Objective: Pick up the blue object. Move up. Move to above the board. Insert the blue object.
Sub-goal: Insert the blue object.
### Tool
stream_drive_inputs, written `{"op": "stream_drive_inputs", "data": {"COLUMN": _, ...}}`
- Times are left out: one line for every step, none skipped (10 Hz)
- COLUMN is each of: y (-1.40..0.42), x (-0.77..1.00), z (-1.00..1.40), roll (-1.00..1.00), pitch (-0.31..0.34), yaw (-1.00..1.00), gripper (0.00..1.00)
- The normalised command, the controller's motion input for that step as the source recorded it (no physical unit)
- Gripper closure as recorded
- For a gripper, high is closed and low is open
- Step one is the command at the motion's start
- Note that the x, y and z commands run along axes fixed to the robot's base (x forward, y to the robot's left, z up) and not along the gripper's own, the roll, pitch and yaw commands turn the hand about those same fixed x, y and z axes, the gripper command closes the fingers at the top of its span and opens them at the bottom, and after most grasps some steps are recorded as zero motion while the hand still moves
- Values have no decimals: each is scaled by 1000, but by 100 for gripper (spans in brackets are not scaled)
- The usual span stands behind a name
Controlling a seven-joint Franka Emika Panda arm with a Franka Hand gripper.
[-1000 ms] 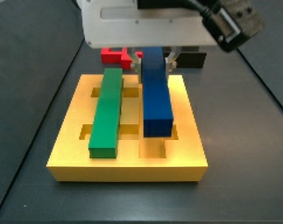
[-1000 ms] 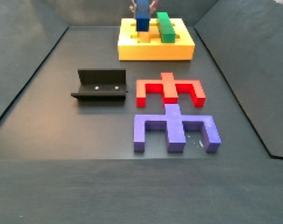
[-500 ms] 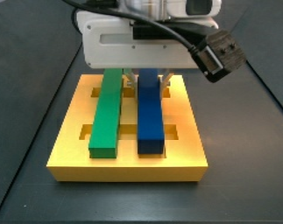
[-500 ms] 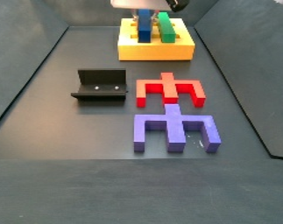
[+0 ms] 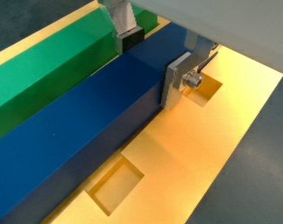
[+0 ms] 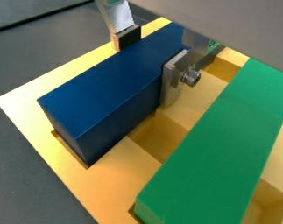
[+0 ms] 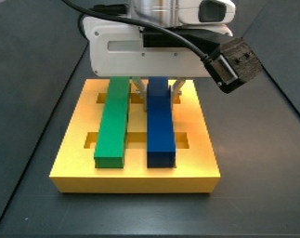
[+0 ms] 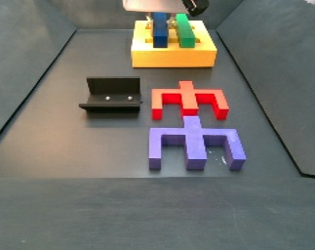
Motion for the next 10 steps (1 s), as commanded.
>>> {"op": "stream_drive_inputs", "data": {"y": 266, "x": 111, "z": -303, "roll": 119, "pitch": 10, "yaw": 0, "gripper": 100}}
{"op": "stream_drive_inputs", "data": {"y": 229, "x": 71, "z": -214, "roll": 151, "pitch": 36, "yaw": 0, "gripper": 100}}
{"op": "stream_drive_inputs", "data": {"y": 203, "x": 109, "z": -3, "roll": 131, "pitch": 89, "yaw": 0, "gripper": 100}}
{"op": "stream_drive_inputs", "data": {"y": 49, "x": 114, "z": 0, "roll": 109, "pitch": 83, "yaw": 51, "gripper": 100}}
{"op": "stream_drive_inputs", "data": {"y": 6, "x": 171, "z": 0, "roll": 114, "pitch": 76, "yaw": 80, "gripper": 100}}
{"op": "stream_drive_inputs", "data": {"y": 0, "x": 134, "z": 0, "roll": 159, "pitch": 69, "yaw": 103, "gripper": 100}}
{"op": "stream_drive_inputs", "data": {"y": 49, "x": 180, "z": 0, "roll": 184, "pitch": 53, "yaw": 300, "gripper": 100}}
{"op": "stream_drive_inputs", "data": {"y": 0, "x": 123, "z": -17, "roll": 146, "pitch": 40, "yaw": 220, "gripper": 100}}
{"op": "stream_drive_inputs", "data": {"y": 0, "x": 17, "z": -71, "roll": 84, "pitch": 0, "yaw": 157, "gripper": 100}}
{"op": "stream_drive_inputs", "data": {"y": 0, "x": 0, "z": -86, "roll": 79, "pitch": 0, "yaw": 14, "gripper": 100}}
